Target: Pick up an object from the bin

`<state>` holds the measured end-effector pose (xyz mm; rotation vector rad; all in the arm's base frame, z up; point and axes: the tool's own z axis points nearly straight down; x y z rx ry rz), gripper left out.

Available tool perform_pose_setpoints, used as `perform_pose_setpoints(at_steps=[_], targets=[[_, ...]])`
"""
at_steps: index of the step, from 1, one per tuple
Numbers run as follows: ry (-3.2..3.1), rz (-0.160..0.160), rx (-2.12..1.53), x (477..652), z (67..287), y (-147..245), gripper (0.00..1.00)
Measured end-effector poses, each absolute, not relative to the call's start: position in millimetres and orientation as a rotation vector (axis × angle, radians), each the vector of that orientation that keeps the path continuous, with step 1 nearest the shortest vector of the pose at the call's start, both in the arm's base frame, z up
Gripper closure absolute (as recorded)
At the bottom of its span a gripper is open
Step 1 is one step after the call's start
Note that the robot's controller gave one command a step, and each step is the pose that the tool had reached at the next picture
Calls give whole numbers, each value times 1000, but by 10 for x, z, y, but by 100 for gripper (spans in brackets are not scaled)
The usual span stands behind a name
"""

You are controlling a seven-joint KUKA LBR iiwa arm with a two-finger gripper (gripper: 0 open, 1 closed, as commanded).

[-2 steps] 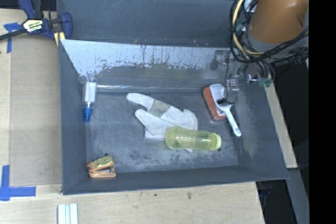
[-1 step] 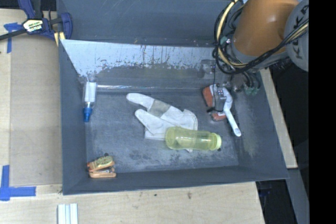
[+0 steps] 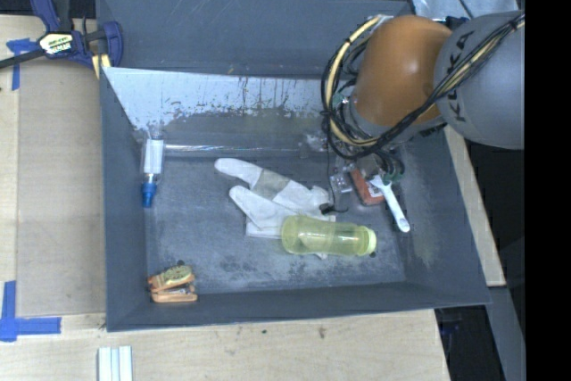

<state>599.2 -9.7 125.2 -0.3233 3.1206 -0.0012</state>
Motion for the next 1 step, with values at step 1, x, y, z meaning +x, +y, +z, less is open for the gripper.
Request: perform_pose_setpoints(at_steps=[1], targets=[[3126, 0, -245, 6045, 931, -79, 0]])
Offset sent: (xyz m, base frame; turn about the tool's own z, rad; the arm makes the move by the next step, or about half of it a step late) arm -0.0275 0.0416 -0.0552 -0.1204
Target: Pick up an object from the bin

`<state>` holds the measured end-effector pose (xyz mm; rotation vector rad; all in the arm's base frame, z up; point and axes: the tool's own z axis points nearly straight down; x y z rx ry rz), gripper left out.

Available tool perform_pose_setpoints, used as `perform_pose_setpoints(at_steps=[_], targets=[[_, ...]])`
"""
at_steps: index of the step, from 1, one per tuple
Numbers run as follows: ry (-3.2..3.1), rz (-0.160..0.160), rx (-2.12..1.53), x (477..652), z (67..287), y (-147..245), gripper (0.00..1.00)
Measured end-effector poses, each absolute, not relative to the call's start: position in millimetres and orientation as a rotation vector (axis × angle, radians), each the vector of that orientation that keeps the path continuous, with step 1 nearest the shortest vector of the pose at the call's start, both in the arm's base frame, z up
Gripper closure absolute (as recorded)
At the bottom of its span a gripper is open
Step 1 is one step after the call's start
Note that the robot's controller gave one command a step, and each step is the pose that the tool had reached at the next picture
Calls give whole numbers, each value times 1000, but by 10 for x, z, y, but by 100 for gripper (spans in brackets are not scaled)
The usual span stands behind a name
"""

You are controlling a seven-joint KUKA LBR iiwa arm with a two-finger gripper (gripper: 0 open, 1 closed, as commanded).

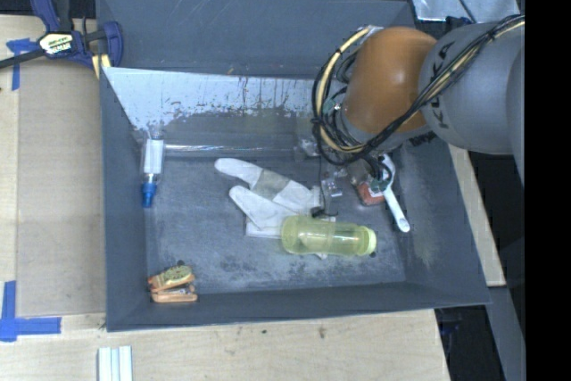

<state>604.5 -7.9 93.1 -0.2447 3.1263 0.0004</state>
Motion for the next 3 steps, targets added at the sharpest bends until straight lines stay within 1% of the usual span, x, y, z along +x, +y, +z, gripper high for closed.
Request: perform_pose_setpoints(at_steps=[1, 2, 3], targets=[[3098, -1, -511, 5725, 710, 316, 100], [3098, -1, -511, 5725, 710, 316, 100], [3101, -1, -424, 5821, 2575, 538, 100]])
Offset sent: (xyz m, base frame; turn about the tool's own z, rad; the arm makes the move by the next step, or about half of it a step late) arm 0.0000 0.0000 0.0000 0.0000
